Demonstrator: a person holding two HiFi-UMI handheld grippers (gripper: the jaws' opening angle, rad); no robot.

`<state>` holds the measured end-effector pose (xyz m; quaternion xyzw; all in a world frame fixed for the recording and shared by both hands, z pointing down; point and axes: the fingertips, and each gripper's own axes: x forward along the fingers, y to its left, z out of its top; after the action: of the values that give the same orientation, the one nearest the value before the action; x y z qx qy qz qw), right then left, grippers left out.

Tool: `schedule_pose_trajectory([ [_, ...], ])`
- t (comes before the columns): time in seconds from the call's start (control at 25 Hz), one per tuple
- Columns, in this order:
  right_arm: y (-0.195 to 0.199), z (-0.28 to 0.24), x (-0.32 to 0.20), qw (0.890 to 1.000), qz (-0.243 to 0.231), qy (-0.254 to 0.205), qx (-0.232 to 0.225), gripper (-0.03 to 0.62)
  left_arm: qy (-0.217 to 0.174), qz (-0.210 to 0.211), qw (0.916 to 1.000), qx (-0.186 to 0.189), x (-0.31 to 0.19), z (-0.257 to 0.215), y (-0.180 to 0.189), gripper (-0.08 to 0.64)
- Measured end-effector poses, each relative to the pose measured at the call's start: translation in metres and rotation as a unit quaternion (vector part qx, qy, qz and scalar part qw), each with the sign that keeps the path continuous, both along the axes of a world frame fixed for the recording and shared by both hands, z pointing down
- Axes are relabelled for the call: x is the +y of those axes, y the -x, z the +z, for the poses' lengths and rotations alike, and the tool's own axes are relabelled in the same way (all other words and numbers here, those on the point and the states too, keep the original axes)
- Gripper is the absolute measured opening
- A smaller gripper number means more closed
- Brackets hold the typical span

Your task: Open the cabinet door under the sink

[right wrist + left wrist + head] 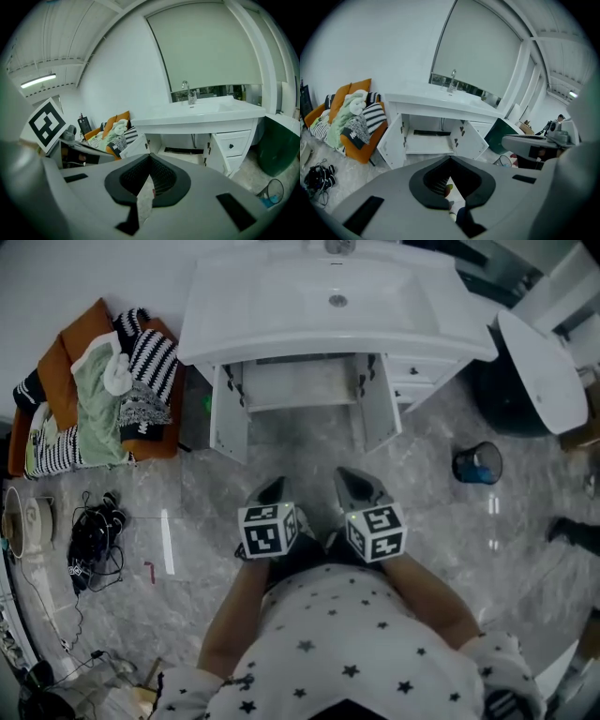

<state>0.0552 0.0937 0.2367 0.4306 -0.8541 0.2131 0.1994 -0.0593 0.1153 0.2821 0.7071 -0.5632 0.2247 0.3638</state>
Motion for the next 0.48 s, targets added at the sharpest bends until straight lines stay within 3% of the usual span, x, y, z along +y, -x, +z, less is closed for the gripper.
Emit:
schedule_pose_trajectory([
  [0.48, -0.031, -0.019, 0.051, 0.999, -0.041, -0.026, -0.009, 0.008, -0.03, -0.003, 0.9995, -0.004, 0.043, -0.024, -0.047, 0.005],
])
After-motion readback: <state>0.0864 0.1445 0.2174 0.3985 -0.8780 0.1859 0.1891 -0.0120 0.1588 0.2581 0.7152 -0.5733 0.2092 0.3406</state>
